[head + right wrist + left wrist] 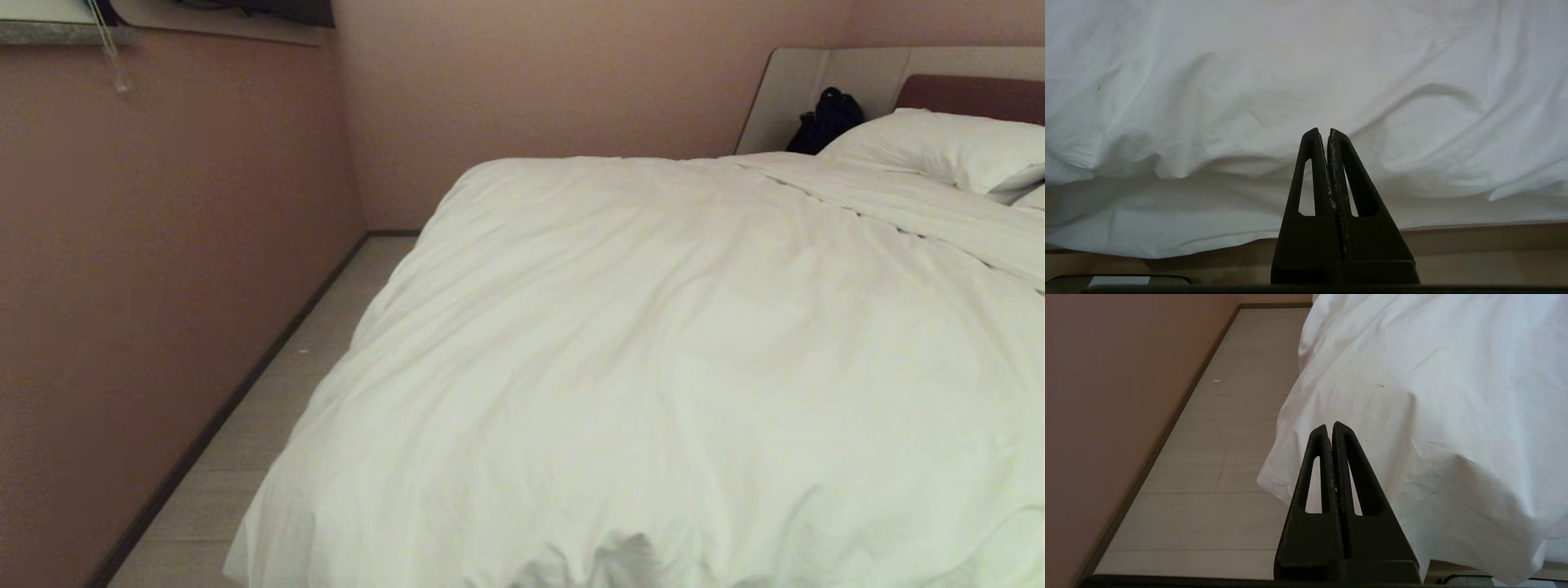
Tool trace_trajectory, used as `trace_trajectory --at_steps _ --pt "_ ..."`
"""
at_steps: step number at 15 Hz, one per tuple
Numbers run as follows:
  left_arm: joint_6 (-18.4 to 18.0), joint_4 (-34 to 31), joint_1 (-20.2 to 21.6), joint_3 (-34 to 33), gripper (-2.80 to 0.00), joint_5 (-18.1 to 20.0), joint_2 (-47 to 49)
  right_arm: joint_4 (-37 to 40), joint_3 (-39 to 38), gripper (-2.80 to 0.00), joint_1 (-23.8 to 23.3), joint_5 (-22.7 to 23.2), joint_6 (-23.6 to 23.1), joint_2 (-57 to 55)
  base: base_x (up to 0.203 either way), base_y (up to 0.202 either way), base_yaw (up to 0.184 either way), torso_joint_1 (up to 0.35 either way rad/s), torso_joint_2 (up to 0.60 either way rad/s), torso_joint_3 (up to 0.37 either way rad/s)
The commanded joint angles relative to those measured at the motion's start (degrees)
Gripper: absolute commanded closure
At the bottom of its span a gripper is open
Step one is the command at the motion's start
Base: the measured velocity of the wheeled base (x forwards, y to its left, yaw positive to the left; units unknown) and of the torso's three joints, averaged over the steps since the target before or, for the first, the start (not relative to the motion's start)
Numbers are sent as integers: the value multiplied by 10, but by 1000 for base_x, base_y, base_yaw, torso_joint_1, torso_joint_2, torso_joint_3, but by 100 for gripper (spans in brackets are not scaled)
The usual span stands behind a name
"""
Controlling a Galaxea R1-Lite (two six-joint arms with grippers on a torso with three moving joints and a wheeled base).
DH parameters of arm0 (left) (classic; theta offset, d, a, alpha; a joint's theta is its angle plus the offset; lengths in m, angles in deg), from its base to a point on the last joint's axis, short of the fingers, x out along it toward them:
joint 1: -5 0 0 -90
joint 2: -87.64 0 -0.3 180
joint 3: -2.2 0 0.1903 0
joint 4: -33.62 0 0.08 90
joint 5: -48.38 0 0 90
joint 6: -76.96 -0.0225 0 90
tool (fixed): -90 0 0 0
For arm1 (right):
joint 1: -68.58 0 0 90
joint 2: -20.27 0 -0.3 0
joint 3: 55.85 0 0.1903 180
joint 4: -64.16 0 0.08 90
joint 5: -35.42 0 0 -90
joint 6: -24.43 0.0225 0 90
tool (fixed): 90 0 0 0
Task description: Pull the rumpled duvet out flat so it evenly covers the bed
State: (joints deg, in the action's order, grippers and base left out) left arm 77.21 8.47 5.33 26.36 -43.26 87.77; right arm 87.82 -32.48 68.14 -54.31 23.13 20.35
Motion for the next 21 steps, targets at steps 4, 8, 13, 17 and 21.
trace_trajectory --at_steps 4,8,13,17,21 --pt "0 0 0 0 0 1 0 0 0 0 1 1 0 -1 -166 0 0 3 1 2" --pt "2 0 0 0 0 0 0 0 0 0 1 1 0 -1 -192 0 1 1 3 3" --pt "3 0 0 0 0 -1 0 0 0 0 1 1 0 -1 -114 0 1 0 1 3" --pt "5 0 0 0 0 -1 0 0 0 0 0 1 0 -1 0 0 0 0 0 0" --pt "10 0 0 0 0 -1 0 0 0 0 0 1 0 -1 0 0 0 0 0 0"
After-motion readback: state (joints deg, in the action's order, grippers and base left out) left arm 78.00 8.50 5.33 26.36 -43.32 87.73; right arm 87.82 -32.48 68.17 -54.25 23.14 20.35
